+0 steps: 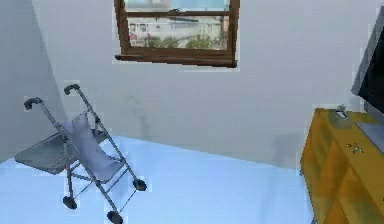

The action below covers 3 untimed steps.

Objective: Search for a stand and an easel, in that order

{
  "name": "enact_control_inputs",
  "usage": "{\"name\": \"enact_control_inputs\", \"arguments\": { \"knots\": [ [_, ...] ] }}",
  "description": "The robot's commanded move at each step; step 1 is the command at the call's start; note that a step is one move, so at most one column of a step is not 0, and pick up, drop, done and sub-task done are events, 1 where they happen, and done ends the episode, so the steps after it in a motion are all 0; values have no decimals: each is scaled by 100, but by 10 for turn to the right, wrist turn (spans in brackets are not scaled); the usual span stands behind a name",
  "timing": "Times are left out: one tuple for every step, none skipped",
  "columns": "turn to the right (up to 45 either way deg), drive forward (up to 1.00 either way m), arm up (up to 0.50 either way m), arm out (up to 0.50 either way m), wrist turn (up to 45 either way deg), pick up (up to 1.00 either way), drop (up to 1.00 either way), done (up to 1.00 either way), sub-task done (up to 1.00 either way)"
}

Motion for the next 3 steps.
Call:
{"name": "enact_control_inputs", "arguments": {
  "knots": [
    [0, 45, 0, 0, 0, 0, 0, 0, 0],
    [450, 0, 0, 0, 0, 0, 0, 0, 0],
    [180, 0, 0, 0, 0, 0, 0, 0, 0]
  ]
}}
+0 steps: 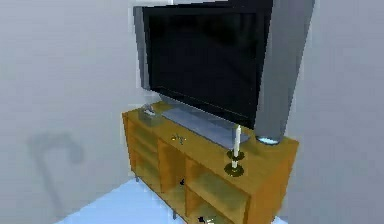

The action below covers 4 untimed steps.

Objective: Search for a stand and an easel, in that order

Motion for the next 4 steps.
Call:
{"name": "enact_control_inputs", "arguments": {
  "knots": [
    [0, 0, 0, 0, 0, 0, 0, 0, 100],
    [-450, 0, 0, 0, 0, 0, 0, 0, 0],
    [-450, 0, 0, 0, 0, 0, 0, 0, 0],
    [-450, 0, 0, 0, 0, 0, 0, 0, 0]
  ]
}}
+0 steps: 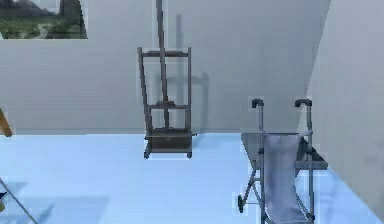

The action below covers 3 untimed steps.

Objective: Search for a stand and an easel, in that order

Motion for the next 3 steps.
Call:
{"name": "enact_control_inputs", "arguments": {
  "knots": [
    [-270, 0, 0, 0, 0, 0, 0, 0, 0],
    [0, 65, 0, 0, 0, 0, 0, 0, 0],
    [390, 0, 0, 0, 0, 0, 0, 0, 0]
  ]
}}
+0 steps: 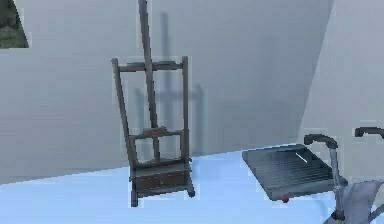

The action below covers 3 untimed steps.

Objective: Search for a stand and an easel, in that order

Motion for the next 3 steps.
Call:
{"name": "enact_control_inputs", "arguments": {
  "knots": [
    [0, 45, 0, 0, 0, 0, 0, 0, 0],
    [-150, 0, 0, 0, 0, 0, 0, 0, 0],
    [0, 0, 0, 0, 0, 0, 0, 100, 0]
  ]
}}
